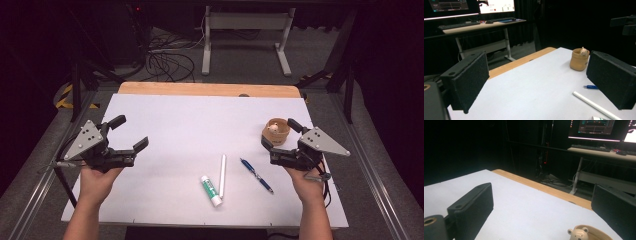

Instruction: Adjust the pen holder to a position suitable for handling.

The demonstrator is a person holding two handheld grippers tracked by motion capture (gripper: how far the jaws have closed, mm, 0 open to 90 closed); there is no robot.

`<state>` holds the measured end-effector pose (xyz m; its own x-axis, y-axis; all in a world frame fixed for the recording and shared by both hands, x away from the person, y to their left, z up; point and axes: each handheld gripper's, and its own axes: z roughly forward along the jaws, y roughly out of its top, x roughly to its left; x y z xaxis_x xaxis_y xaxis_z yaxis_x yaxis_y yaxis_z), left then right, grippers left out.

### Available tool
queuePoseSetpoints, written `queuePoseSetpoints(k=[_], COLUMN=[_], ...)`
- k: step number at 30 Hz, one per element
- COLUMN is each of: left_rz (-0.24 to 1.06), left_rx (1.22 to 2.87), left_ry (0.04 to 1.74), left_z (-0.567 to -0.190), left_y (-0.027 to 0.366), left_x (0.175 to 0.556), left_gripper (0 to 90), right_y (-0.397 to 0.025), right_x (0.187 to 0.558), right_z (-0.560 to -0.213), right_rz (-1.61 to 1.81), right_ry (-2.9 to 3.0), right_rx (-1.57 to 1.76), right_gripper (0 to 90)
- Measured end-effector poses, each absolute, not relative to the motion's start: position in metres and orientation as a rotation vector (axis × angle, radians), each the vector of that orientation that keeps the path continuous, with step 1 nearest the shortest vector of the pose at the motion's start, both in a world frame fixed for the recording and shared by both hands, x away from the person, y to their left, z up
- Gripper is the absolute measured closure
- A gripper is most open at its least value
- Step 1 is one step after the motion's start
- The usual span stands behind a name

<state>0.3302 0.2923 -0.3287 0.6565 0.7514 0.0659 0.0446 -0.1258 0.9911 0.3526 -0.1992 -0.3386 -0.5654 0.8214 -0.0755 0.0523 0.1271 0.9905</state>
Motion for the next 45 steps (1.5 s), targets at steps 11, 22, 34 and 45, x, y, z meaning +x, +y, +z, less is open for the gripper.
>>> queuePoseSetpoints(k=[11, 22, 34, 45], left_rz=[0.683, 0.69, 0.692, 0.684], left_rx=[1.604, 1.606, 1.608, 1.616], left_ry=[0.669, 0.668, 0.667, 0.672], left_z=[-0.33, -0.329, -0.328, -0.33], left_y=[0.29, 0.29, 0.291, 0.289], left_x=[0.331, 0.33, 0.33, 0.331], left_gripper=[5.1, 5.1, 5.1, 5.1], right_y=[-0.199, -0.198, -0.196, -0.198], right_x=[0.352, 0.352, 0.351, 0.358], right_z=[-0.338, -0.34, -0.345, -0.355], right_rz=[1.48, 1.445, 1.402, 1.346], right_ry=[1.768, 1.817, 1.843, 1.802], right_rx=[0.857, 0.888, 0.901, 0.946], right_gripper=[6.1, 13.1, 20.8, 22.8])
